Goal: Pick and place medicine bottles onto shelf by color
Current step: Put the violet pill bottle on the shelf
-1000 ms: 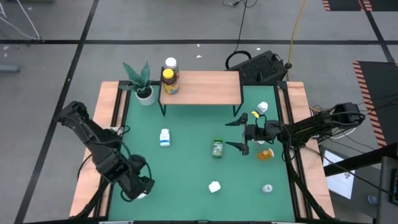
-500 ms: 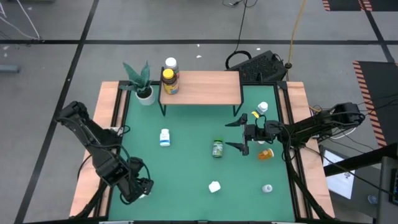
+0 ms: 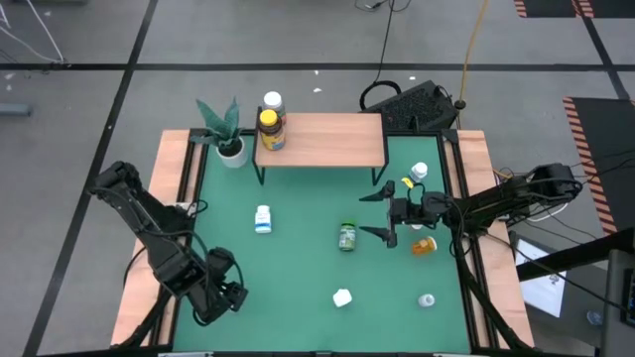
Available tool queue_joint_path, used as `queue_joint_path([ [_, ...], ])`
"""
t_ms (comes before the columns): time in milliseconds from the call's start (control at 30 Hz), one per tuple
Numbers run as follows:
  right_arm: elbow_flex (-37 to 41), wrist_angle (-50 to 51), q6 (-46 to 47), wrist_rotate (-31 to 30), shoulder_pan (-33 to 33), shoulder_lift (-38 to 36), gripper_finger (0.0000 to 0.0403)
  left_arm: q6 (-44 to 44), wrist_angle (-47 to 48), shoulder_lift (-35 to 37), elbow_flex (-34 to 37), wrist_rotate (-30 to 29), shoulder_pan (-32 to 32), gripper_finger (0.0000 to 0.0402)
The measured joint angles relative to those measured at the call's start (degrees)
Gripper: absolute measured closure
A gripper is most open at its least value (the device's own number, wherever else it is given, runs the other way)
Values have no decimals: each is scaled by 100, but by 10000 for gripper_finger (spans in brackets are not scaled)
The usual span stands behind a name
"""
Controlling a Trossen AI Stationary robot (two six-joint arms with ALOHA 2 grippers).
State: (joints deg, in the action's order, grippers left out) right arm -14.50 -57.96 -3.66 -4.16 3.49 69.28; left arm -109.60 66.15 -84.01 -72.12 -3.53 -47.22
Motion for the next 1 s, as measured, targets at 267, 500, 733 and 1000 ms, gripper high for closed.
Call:
queue_joint_path([
  [267,0,-5,0,0,0,0,28,343,4,0,2,-188,0,110],
  [500,0,-3,0,0,0,0,28,29,6,0,2,-114,7,110],
  [733,0,-3,2,0,0,0,28,-22,-17,0,2,-103,7,110],
  [1000,0,-1,39,0,0,0,28,120,-370,0,2,-96,7,109],
])
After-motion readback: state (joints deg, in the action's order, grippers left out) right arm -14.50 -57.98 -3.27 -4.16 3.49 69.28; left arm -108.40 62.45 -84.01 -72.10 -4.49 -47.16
